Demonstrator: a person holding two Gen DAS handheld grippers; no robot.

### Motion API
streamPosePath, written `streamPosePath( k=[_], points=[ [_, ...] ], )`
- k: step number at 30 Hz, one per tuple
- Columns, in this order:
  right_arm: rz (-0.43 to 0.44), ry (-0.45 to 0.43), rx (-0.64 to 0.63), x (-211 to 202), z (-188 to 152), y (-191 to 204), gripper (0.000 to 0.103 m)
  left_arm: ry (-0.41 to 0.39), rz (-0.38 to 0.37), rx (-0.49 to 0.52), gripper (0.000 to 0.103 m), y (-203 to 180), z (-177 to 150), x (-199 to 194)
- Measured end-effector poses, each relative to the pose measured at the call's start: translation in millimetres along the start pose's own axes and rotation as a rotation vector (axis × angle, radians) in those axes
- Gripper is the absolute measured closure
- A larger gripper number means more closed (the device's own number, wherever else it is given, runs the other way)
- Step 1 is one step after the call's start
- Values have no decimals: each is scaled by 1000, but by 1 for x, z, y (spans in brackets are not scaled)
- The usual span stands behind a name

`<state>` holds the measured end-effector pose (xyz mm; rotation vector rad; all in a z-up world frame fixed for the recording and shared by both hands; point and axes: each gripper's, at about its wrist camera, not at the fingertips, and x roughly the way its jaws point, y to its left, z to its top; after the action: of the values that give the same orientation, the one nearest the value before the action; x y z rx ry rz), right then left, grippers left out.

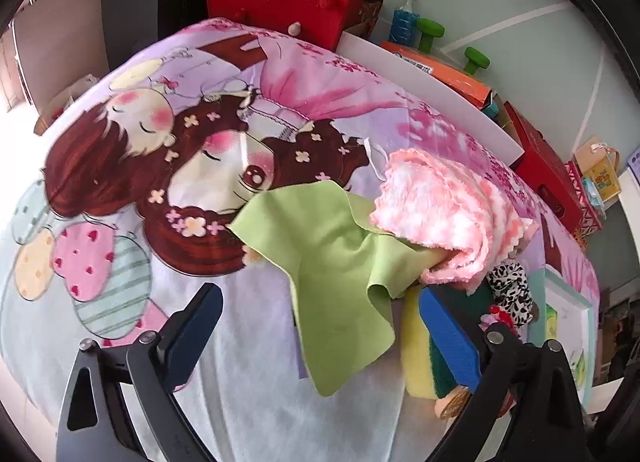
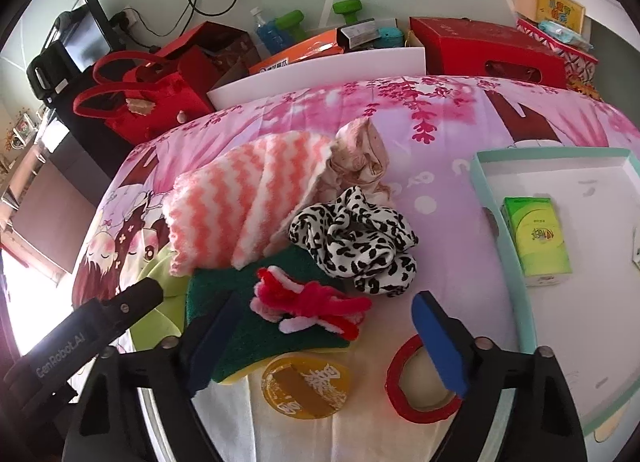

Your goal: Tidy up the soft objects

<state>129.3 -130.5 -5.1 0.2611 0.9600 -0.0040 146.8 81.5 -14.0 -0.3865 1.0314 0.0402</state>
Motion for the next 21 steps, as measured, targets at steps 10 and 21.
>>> streamPosePath(
  k=[10,21],
  points=[
    [35,-1,15,2,0,-2,31,24,-24,37,30,-13,3,19],
    [61,1,15,5,-1,-1,42,-7,5,92,45,-22,9,24]
  ],
)
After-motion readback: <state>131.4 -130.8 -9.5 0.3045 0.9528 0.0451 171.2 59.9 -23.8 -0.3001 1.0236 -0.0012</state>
